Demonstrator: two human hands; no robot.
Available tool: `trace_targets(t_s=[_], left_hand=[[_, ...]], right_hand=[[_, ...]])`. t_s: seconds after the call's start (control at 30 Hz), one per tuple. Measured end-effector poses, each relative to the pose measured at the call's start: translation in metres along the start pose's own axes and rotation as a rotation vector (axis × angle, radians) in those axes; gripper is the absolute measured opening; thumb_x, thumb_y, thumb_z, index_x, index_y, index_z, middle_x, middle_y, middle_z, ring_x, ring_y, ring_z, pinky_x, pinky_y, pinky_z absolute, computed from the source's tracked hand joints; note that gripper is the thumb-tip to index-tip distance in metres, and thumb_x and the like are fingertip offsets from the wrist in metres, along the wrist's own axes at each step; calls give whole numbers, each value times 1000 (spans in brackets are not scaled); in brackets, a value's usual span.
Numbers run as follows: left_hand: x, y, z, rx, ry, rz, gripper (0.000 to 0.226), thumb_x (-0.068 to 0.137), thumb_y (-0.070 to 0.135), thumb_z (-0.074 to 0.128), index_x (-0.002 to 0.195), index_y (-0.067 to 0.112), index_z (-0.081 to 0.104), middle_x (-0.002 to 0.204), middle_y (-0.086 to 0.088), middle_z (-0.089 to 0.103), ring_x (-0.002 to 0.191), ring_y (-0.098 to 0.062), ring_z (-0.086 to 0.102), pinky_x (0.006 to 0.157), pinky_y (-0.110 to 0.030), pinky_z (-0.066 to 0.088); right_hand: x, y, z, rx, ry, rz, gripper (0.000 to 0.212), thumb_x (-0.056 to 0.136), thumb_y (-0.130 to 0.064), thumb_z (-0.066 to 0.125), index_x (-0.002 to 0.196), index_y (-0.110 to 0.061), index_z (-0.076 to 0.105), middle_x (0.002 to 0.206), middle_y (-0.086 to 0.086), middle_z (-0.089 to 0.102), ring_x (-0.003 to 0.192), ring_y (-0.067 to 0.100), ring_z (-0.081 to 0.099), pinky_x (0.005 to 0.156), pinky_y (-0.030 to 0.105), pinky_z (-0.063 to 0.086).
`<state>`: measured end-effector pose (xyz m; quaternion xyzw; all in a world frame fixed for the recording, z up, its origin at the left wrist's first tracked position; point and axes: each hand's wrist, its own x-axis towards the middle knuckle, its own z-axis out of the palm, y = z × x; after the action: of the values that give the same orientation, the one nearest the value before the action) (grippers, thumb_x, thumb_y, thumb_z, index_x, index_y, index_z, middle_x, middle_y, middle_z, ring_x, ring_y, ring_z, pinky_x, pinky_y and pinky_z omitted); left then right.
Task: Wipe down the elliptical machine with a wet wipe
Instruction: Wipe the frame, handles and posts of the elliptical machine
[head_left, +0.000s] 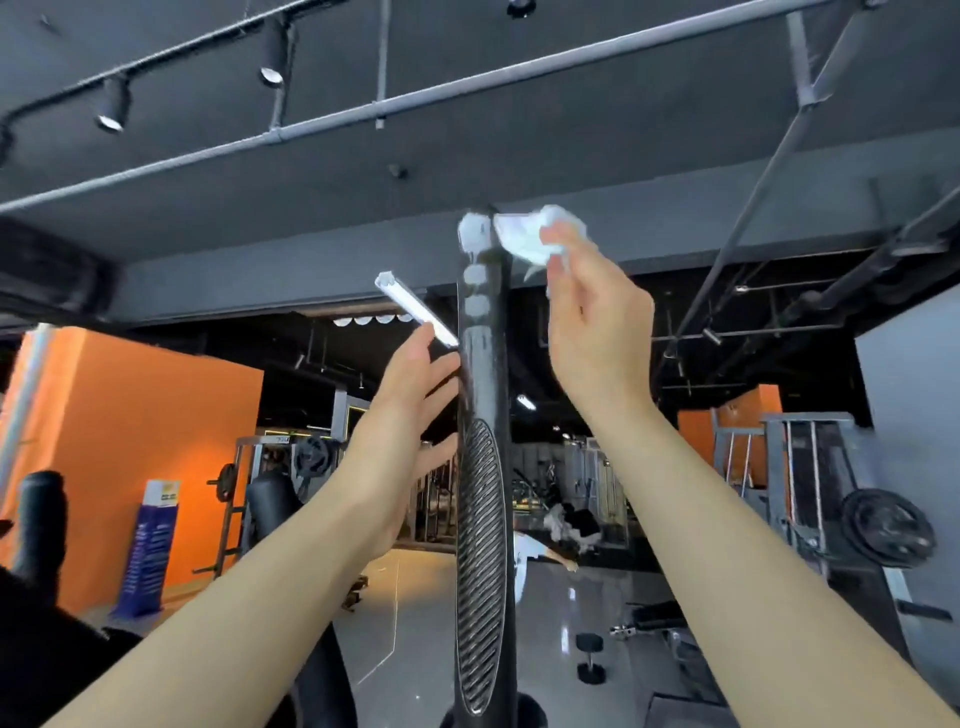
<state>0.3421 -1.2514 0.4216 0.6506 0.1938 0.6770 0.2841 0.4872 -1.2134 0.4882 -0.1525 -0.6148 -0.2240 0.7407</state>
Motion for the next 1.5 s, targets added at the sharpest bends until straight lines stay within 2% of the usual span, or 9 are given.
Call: trace_targets(t_s=[0.13,0.3,0.57,0.73,0.87,1.03,1.27,1.4,1.5], left_hand=[[2,4,1,-11,3,-26,46,100,52,30,144,43,33,135,14,55,124,-4,51,98,-34,46],[1,-6,-6,-46,5,-4,51,96,57,30,145,42,34,137,12,54,125,-5,52,104,-37,46],[-13,-14,-8,10,33,-47,45,97,59,25,136,42,43,124,15,60,115,-5,58,100,-40,47],[-20,-21,-1,36,27,-89,43,100,52,25,132,36,48,125,20,59,118,4,52,103,-33,43],[-26,-32,2,18,54,-94,44,100,50,28,133,33,50,125,20,60,115,7,53,104,-29,42],[-47,-53,-3,-53,85,-144,38,97,50,33,128,38,51,120,18,64,114,0,58,92,-29,49],[-119,-92,-2,-117,98,-197,36,95,40,37,123,33,59,114,17,70,107,3,64,84,-26,51],[-139,-111,-1,-119,171,-264,33,101,34,36,125,30,59,118,14,68,112,-1,62,93,-35,47],[-144,-118,2,-110,178,-270,35,98,39,38,126,32,58,122,18,66,117,2,58,92,-29,45]], right_hand=[[65,9,41,-109,-270,-184,31,99,-13,46,122,-13,67,140,1,54,137,15,40,113,26,29],[19,30,38,-26,-370,-262,26,97,-10,49,108,-8,72,138,1,56,134,1,31,109,5,19],[-81,27,-1,104,-498,-143,32,95,-21,46,109,-9,72,129,-7,58,134,4,42,113,19,29],[-3,19,-4,63,-130,-10,29,100,-19,48,118,-9,68,123,-6,61,110,-1,58,89,4,40],[21,21,25,104,-262,129,31,102,-19,46,129,-19,61,145,-5,48,124,-9,39,102,5,31],[-81,28,23,204,-325,87,34,101,-11,44,130,-18,58,151,-3,38,140,4,31,111,11,24],[-255,12,-5,299,-274,199,44,93,-5,41,134,-17,51,151,-28,30,143,7,29,113,16,26],[-313,6,-31,201,-336,210,58,92,-3,40,139,-36,47,154,-22,29,141,12,34,112,20,30],[-308,4,-41,185,-306,220,46,93,-3,42,131,-24,55,148,-24,38,135,8,43,109,19,34]])
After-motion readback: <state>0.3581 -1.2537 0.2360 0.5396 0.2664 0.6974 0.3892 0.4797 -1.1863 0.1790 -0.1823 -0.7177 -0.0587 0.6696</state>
